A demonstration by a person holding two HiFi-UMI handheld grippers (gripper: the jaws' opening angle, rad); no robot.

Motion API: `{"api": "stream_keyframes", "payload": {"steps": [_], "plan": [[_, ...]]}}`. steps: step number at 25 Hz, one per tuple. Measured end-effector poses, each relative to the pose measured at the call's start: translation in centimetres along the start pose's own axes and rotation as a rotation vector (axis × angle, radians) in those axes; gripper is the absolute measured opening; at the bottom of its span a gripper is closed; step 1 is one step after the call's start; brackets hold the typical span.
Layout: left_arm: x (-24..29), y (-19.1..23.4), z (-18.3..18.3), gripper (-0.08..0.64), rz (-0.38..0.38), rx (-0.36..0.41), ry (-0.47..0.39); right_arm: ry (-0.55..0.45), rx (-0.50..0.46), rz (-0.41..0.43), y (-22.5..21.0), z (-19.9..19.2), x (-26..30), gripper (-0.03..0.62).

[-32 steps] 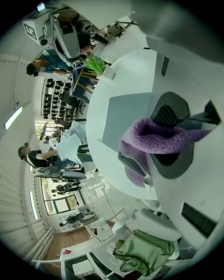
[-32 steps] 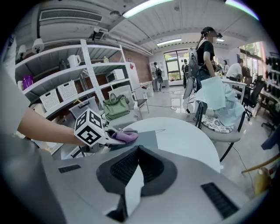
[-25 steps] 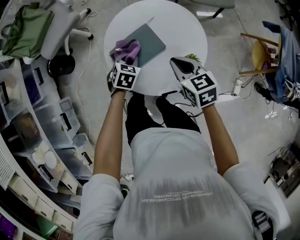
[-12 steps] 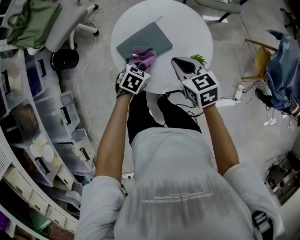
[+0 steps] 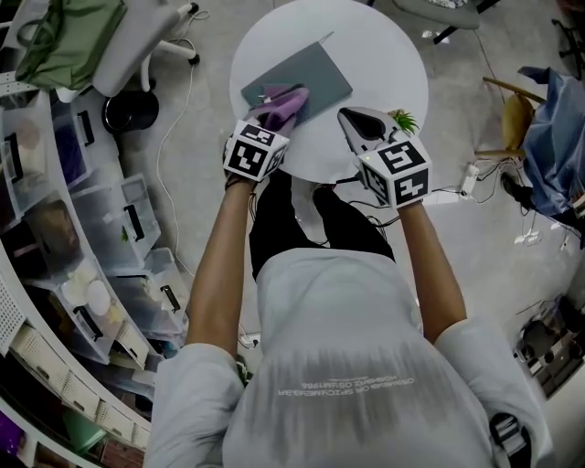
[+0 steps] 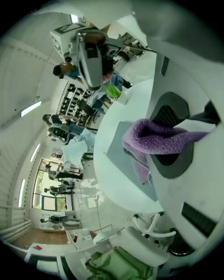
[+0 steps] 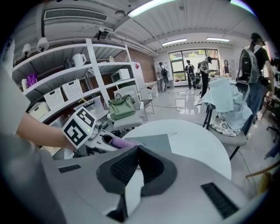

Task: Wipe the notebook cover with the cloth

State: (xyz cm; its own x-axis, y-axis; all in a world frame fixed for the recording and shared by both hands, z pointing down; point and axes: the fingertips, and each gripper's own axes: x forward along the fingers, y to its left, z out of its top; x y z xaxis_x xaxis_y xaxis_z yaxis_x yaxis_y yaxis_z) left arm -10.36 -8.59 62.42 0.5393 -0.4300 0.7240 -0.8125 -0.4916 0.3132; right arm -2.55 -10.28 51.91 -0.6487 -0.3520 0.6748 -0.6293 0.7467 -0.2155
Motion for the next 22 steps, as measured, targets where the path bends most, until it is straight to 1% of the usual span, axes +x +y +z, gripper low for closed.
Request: {"api": "stream_keyframes", "payload": {"steps": [2, 4, 5, 7, 10, 13, 15, 17, 18, 20, 22], "plan": [[-1.5, 2.8, 1.8, 0.049, 0.077, -0.025, -0.061, 0.002, 0.002, -0.010, 0.1, 0.2, 0.2, 0.002], [-2.7, 5.6, 3.3, 0.049, 0.147, -0.033, -0.108, 0.008, 0.001, -0.019, 0.1, 0.2, 0.5, 0.002], [-3.1, 6.9, 3.7, 0.049, 0.173, -0.028, -0.116, 0.011, 0.003, -0.024, 0.1, 0.2, 0.6, 0.002], [-3.2, 8.7, 3.9, 0.049, 0.200, -0.002, -0.097, 0.015, 0.015, -0.035, 0.1, 0.3, 0.6, 0.003], [-2.2, 10.2, 2.6, 0.049, 0.196, 0.050, -0.026, 0.012, 0.029, -0.060, 0.1, 0.6, 0.5, 0.002], [-0.8, 10.2, 0.8, 0.049, 0.146, 0.065, 0.031, 0.002, 0.039, -0.076, 0.2, 0.8, 0.3, 0.002], [-0.3, 9.8, 0.2, 0.049, 0.126, 0.036, 0.024, 0.004, 0.044, -0.081, 0.2, 0.5, 0.2, 0.003], [-0.2, 9.5, 0.1, 0.049, 0.135, 0.003, 0.003, 0.013, 0.043, -0.084, 0.1, 0.0, 0.0, 0.003], [-0.2, 9.3, 0.1, 0.049, 0.142, 0.000, 0.004, 0.016, 0.043, -0.085, 0.0, -0.2, -0.1, 0.002], [-0.1, 8.5, -0.2, 0.049, 0.149, 0.027, 0.026, 0.017, 0.046, -0.083, 0.1, -0.5, -0.2, 0.003], [0.1, 7.3, -0.6, 0.049, 0.138, 0.057, 0.050, 0.014, 0.046, -0.077, 0.4, -0.6, -0.2, 0.002]]}}
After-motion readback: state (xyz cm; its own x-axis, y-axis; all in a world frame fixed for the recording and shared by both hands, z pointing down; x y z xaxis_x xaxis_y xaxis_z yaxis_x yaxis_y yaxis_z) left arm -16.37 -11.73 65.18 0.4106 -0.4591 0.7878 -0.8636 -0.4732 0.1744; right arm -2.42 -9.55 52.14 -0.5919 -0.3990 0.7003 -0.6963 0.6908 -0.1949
